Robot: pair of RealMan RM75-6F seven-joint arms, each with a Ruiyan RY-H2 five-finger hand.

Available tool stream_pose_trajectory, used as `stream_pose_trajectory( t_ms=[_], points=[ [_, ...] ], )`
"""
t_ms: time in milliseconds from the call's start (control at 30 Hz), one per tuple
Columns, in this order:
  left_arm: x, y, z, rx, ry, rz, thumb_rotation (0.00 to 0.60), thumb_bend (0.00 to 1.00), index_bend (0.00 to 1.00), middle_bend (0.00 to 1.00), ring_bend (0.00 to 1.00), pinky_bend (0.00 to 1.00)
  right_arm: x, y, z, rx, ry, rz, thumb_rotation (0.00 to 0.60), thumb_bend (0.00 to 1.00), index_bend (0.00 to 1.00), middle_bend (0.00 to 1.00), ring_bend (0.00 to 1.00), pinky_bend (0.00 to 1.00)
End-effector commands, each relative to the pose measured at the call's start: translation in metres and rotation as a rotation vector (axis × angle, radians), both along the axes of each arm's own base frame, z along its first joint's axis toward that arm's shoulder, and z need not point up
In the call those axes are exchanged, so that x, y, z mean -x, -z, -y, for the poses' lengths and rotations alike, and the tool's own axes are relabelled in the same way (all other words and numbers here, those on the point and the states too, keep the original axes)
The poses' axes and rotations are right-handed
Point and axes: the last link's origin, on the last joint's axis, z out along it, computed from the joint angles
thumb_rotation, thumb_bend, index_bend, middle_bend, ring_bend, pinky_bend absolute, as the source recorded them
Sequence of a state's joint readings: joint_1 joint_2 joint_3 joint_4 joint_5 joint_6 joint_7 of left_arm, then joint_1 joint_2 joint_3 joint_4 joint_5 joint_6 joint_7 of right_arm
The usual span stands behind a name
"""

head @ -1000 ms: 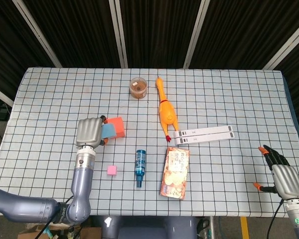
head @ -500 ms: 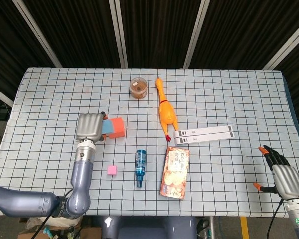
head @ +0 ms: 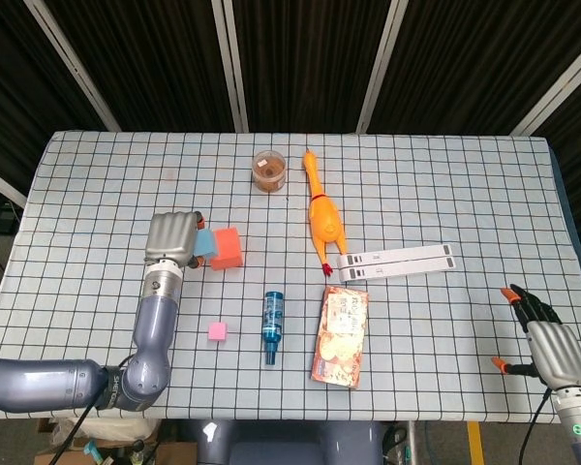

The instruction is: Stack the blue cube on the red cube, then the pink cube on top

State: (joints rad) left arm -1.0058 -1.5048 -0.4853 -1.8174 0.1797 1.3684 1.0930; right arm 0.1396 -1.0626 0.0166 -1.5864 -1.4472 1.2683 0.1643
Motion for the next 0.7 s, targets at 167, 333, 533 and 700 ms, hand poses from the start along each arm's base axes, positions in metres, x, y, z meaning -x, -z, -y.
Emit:
stream_pose_trajectory(
  t_ms=[167, 333, 533, 700],
  points=[
    [0.001, 0.000, -0.011, 0.027, -0.014, 0.024, 0.600, 0.40, 0.51, 0.96, 0.82, 0.82, 0.001, 0.000, 0.001, -0.003, 0.008, -0.002, 0.600, 0.04, 0.07, 0.04, 0.07, 0.13],
    [0.003, 0.000, -0.015, 0.051, -0.041, 0.014, 0.600, 0.40, 0.52, 0.95, 0.81, 0.81, 0.001, 0.001, 0.001, -0.012, 0.007, 0.005, 0.600, 0.04, 0.07, 0.04, 0.07, 0.13],
    [0.000, -0.001, -0.020, 0.049, -0.054, -0.020, 0.600, 0.41, 0.53, 0.95, 0.81, 0.81, 0.001, 0.002, 0.001, -0.020, 0.009, 0.008, 0.600, 0.04, 0.08, 0.04, 0.07, 0.13],
    [-0.007, 0.001, -0.023, 0.060, -0.042, -0.025, 0.600, 0.41, 0.54, 0.95, 0.81, 0.81, 0.002, 0.002, 0.001, -0.020, 0.012, 0.011, 0.600, 0.04, 0.09, 0.04, 0.07, 0.13]
  ],
)
